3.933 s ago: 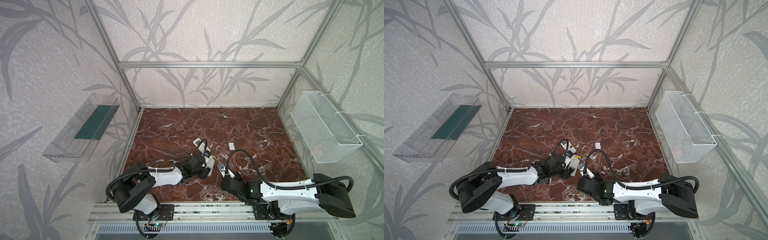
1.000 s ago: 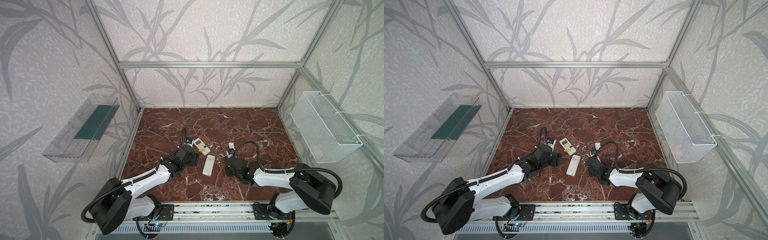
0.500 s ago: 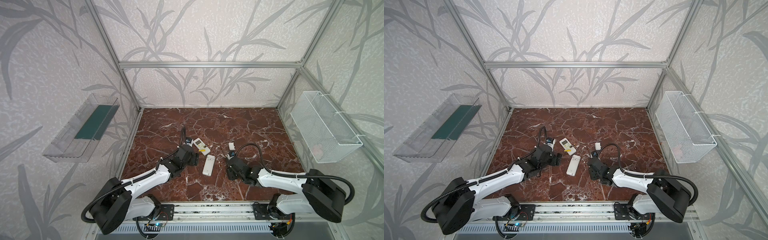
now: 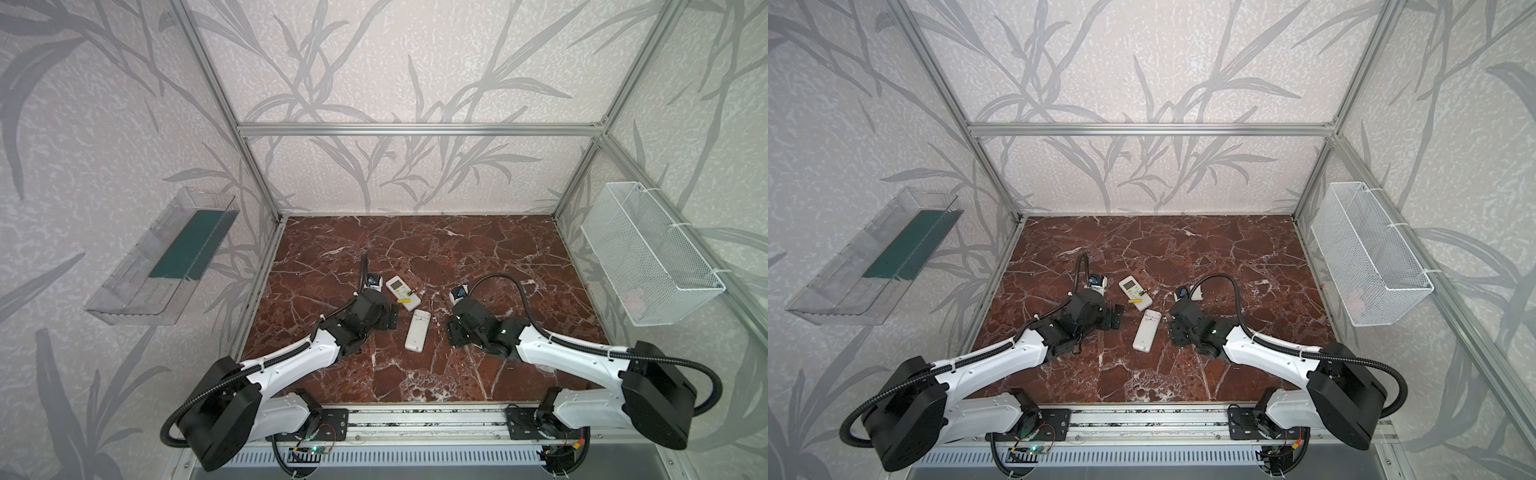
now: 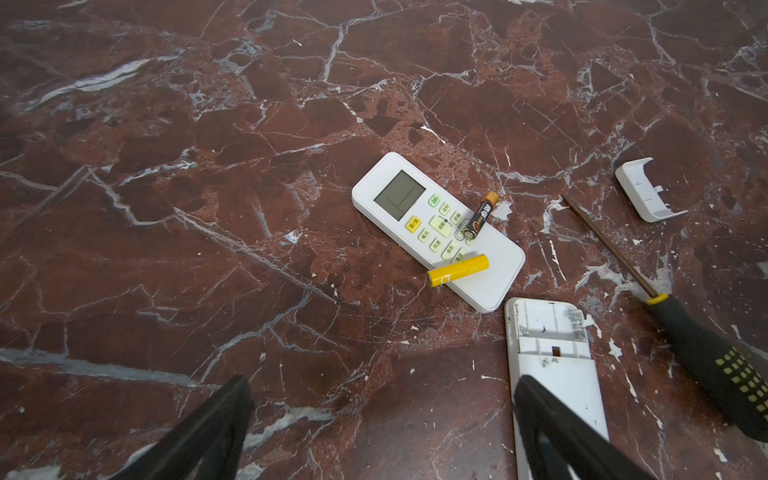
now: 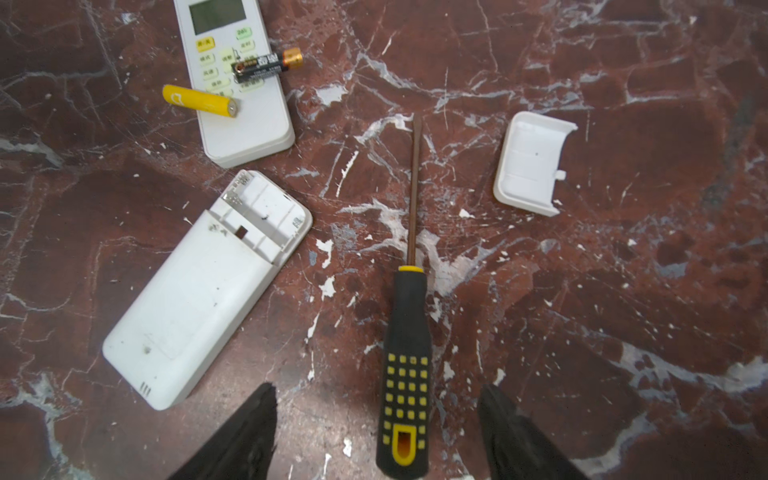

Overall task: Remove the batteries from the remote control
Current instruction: 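Move the right gripper toward the second remote while the left holds the emptied remote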

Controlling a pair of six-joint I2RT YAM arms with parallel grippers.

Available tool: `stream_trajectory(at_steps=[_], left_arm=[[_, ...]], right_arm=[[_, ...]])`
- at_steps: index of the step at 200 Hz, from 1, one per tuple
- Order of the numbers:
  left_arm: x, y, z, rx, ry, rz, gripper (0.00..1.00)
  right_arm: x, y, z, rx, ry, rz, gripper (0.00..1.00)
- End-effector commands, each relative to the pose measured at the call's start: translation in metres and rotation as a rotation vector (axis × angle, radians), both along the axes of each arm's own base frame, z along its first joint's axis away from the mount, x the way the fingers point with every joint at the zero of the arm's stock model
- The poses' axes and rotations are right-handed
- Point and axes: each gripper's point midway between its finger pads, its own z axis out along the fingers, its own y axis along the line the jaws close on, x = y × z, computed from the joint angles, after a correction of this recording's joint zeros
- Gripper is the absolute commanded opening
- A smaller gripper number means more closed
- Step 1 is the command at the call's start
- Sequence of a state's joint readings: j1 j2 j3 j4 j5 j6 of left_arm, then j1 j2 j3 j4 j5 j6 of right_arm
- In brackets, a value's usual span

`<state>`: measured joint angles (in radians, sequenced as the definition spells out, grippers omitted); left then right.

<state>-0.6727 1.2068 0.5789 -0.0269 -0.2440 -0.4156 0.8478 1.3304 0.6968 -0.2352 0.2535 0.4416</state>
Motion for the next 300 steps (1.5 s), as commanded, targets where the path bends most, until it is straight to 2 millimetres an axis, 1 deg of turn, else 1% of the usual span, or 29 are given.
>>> stream_trajectory(at_steps=[1,25,40,79,109,127,170,175,177,182,226,282,300], left_arm=[[0.007,0.016,0.016,-0.014,-0.026,0.098,0.99],[0.009,0.028,0.019,-0.01,0.002,0.163,0.99],[0.01,0.035,0.014,0.0,0.041,0.202,0.99],[0.016,0.038,0.008,-0.027,0.068,0.242,0.99],[0.024,0.041,0.008,-0.065,0.072,0.276,0.99],[0.028,0.042,0.009,-0.06,0.076,0.282,1.0],[0.035,0.04,0.006,-0.065,0.09,0.295,0.99],[0.035,0.04,0.006,-0.072,0.089,0.295,0.99],[0.035,0.039,0.006,-0.075,0.088,0.294,0.99],[0.036,0.039,0.005,-0.079,0.089,0.295,0.99],[0.043,0.04,0.0,-0.087,0.104,0.305,0.99],[0.059,0.047,-0.001,-0.142,0.124,0.344,0.99],[0.061,0.047,-0.003,-0.145,0.137,0.345,0.99]], right_arm=[[0.003,0.006,0.003,-0.023,0.027,0.026,0.78],[0.006,0.015,0.003,-0.03,0.054,0.047,0.78],[0.007,0.022,0.003,-0.027,0.068,0.066,0.79],[0.014,0.044,0.01,0.006,0.067,0.133,0.79],[0.026,0.068,0.021,0.055,0.021,0.203,0.79],[0.034,0.078,0.024,0.05,0.012,0.219,0.79],[0.064,0.099,0.025,0.036,-0.013,0.193,0.75],[0.066,0.101,0.029,0.044,-0.02,0.192,0.75],[0.068,0.101,0.021,0.031,-0.008,0.189,0.75],[0.072,0.103,0.018,0.023,-0.007,0.182,0.75],[0.105,0.115,0.009,0.012,-0.023,0.164,0.74],[0.136,0.143,0.001,-0.057,-0.056,0.315,0.74],[0.142,0.155,-0.002,-0.07,-0.055,0.383,0.75]])
